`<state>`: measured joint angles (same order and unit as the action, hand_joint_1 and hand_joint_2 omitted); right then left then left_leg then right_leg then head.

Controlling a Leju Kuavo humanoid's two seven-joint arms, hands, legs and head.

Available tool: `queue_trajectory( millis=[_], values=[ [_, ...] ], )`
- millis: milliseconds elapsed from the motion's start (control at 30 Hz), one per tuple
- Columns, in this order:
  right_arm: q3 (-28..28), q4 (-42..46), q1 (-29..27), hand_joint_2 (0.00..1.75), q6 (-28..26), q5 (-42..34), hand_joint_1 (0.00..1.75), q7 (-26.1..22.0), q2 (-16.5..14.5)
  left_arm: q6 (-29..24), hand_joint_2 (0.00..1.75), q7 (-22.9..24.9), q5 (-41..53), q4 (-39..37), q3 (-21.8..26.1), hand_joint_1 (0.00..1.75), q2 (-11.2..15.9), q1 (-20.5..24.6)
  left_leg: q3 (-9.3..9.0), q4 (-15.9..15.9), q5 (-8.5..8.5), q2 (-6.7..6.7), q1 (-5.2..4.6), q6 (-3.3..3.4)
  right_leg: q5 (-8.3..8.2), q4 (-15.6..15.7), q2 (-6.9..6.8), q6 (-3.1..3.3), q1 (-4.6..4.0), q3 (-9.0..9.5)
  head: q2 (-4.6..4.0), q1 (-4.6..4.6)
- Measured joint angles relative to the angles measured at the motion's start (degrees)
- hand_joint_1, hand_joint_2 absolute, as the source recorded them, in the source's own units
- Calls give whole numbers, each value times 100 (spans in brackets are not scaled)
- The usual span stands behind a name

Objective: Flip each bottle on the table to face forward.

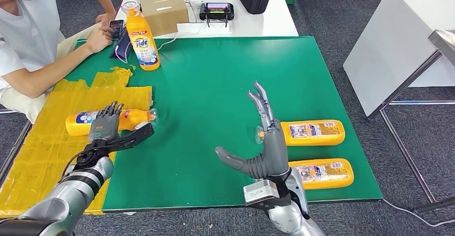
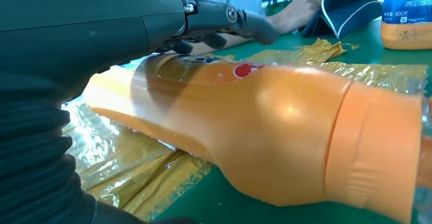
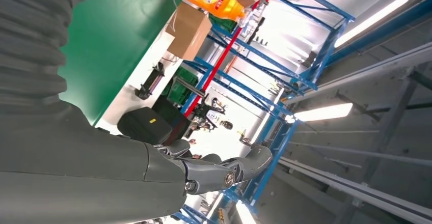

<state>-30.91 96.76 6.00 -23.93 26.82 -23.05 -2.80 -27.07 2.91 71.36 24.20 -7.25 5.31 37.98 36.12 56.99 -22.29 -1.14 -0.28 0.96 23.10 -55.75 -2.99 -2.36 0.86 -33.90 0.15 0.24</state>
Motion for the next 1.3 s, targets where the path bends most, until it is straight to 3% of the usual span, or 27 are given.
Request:
queue_trajectory(
  millis=[167,333,400,467,633,867,1300],
  values=[
    [0,-67,16,175,-12,37,0,12,3,-240,175,-661,-557,17,291,0,-55,-109,0,0,0,-1,0,0,0,0,1,0,0,-4,0,0],
    [2,-131,16,175,-190,343,0,37,41,-937,175,-2253,-1647,331,665,0,-209,-418,3,0,-1,-1,0,0,0,0,1,0,1,-7,0,1],
    [7,-160,17,175,-325,654,0,145,78,-1091,175,-2867,-2183,750,726,0,-277,-662,4,0,-2,-2,-2,0,0,1,1,0,3,-7,0,0],
    [35,-194,24,175,-427,1078,0,340,142,-1054,175,-3185,-2735,1454,735,0,-343,-1007,5,0,-3,-4,-3,1,1,1,2,0,4,-9,0,1],
    [134,-315,133,175,-146,1735,0,636,407,-627,175,-3314,-3602,3255,679,0,-443,-1767,10,0,-4,-3,-3,0,1,2,2,0,3,-13,0,-1],
    [486,-746,330,175,426,2425,0,977,1023,91,175,-3426,-4189,5319,372,0,-525,-2784,14,1,-4,2,-5,2,2,3,-2,-2,6,-11,0,1],
    [1110,-1669,643,175,843,2874,0,1298,1651,489,175,-3609,-4578,6655,-97,0,-662,-3577,17,1,-4,4,-7,3,1,4,-4,-4,7,-11,0,-1]
  ],
)
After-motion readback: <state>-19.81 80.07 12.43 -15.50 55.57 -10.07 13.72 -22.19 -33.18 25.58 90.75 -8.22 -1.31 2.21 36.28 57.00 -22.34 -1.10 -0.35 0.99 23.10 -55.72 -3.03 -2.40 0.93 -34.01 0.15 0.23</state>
